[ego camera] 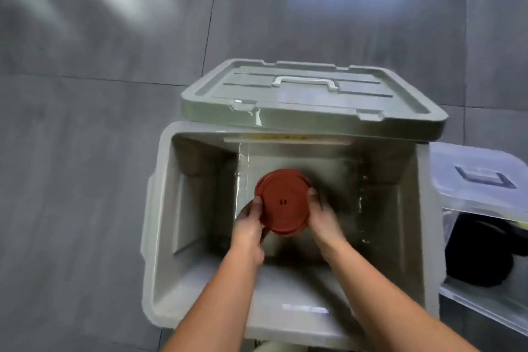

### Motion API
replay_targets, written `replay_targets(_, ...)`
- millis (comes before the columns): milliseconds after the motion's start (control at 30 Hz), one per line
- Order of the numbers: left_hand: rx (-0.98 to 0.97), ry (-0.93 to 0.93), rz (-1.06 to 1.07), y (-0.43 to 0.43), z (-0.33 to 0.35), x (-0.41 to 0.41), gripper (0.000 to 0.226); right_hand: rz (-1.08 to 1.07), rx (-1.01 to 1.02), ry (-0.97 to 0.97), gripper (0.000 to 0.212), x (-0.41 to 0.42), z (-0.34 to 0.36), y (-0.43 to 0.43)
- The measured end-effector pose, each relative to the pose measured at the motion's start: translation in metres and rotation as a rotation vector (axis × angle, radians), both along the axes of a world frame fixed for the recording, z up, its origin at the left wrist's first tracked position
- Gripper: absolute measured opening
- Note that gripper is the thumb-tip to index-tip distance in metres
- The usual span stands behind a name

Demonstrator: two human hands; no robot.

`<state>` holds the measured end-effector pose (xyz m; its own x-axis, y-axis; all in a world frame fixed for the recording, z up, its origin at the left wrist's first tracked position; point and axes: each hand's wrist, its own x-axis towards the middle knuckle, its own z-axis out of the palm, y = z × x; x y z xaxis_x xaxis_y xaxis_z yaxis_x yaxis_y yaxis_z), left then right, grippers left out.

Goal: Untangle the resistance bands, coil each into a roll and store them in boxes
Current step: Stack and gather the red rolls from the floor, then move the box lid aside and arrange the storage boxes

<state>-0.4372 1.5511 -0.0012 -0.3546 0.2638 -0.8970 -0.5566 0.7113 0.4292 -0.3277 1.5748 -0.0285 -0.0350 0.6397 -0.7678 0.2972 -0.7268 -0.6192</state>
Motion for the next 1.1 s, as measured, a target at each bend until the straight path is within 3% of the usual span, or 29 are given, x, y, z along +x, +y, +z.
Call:
replay_targets(100,0.004,0.078,-0.044,-0.004,-0.042,-0.003,0.028,0.068,0.095,-0.191,0.049,-0.007,-0.039,-0.004)
replay_targets(167,0.025,0.174,-0.101,-0.007,-0.062,0.001,0.018,0.121,0.23,-0.38,0.073,-0.006,-0.051,-0.008)
replay_targets(233,0.007,0.31,-0.182,-0.007,-0.072,0.005,0.019,0.179,0.214,-0.456,0.085,-0.005,-0.054,-0.01)
replay_targets(333,-0.095,0.457,-0.304,-0.001,-0.074,0.005,0.032,0.289,0.168,-0.524,0.079,-0.003,-0.055,-0.008)
replay_targets(467,-0.084,0.56,-0.458,0.0,-0.065,0.004,0.042,0.305,0.16,-0.533,0.063,0.002,-0.051,-0.004)
replay_targets(567,0.092,0.695,-0.69,-0.005,-0.058,0.011,0.052,0.309,0.256,-0.514,0.069,0.011,-0.048,-0.006)
replay_targets(633,0.119,0.651,-0.794,-0.004,-0.061,0.015,0.058,0.375,0.294,-0.524,0.07,0.015,-0.048,-0.006)
replay_targets(767,0.062,0.629,-0.849,0.001,-0.062,0.015,0.066,0.413,0.232,-0.526,0.058,0.017,-0.044,0.0)
replay_targets(900,0.086,0.674,-0.815,0.002,-0.033,0.005,0.068,0.256,0.176,-0.446,0.057,0.026,-0.016,0.007)
replay_targets(1033,0.208,0.805,-0.874,0.001,0.028,-0.015,0.059,0.11,0.235,-0.331,0.051,0.038,0.036,0.011)
replay_targets(1100,0.279,0.844,-0.855,0.005,0.057,-0.031,0.055,0.093,0.368,-0.335,0.045,0.044,0.066,0.014)
